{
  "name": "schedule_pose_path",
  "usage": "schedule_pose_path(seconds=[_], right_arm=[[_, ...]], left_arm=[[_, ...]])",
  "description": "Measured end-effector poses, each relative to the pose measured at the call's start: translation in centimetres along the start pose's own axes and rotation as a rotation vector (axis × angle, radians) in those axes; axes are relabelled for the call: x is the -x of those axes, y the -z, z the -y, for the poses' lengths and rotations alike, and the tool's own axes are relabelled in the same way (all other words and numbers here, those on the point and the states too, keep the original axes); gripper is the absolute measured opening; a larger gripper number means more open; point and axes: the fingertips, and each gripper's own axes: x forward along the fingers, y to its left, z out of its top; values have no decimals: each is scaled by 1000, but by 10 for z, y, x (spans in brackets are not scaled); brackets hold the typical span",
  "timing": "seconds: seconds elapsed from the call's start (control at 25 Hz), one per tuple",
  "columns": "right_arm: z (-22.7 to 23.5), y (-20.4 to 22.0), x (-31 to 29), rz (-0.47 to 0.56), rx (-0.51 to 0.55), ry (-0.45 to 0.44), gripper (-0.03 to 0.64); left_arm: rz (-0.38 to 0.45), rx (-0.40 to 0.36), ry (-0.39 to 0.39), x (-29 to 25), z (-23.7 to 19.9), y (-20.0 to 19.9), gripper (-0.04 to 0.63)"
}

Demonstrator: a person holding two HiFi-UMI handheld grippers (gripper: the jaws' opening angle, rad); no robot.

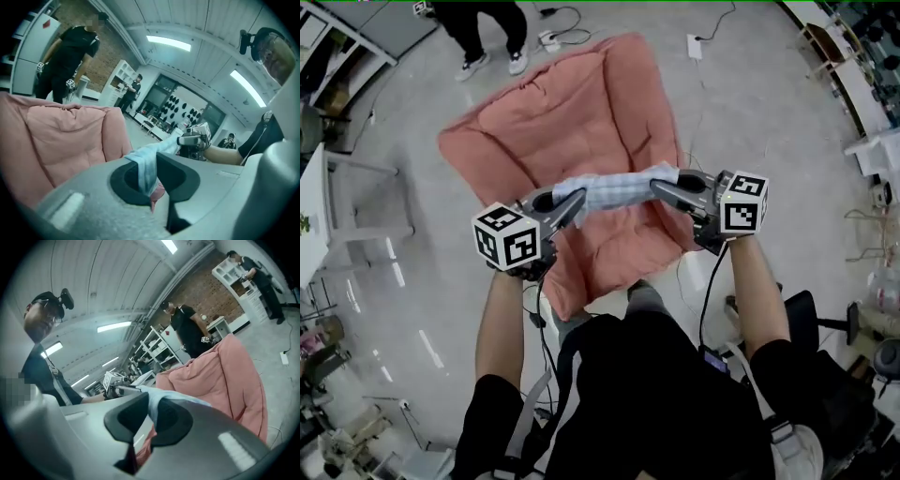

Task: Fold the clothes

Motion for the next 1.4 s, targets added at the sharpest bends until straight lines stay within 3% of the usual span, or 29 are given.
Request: schedule_pose_path(seconds=[0.12, 0.32, 0.92, 1.12, 1.4], right_arm=[[6, -11, -5, -69, 36, -74, 21], [10, -41, -20, -127, 85, -159, 21], [29, -57, -72, -231, 140, -238, 21], [29, -24, -74, -269, 113, -254, 21], [38, 79, -43, -366, -9, -214, 21]], left_arm=[[58, 47, -86, 3, 1, 0, 37], [99, 37, -191, 12, 0, -20, 37], [136, 15, -354, 24, -45, -31, 35], [128, 43, -369, 28, -48, -1, 35], [38, 97, -353, 6, -31, 94, 37]])
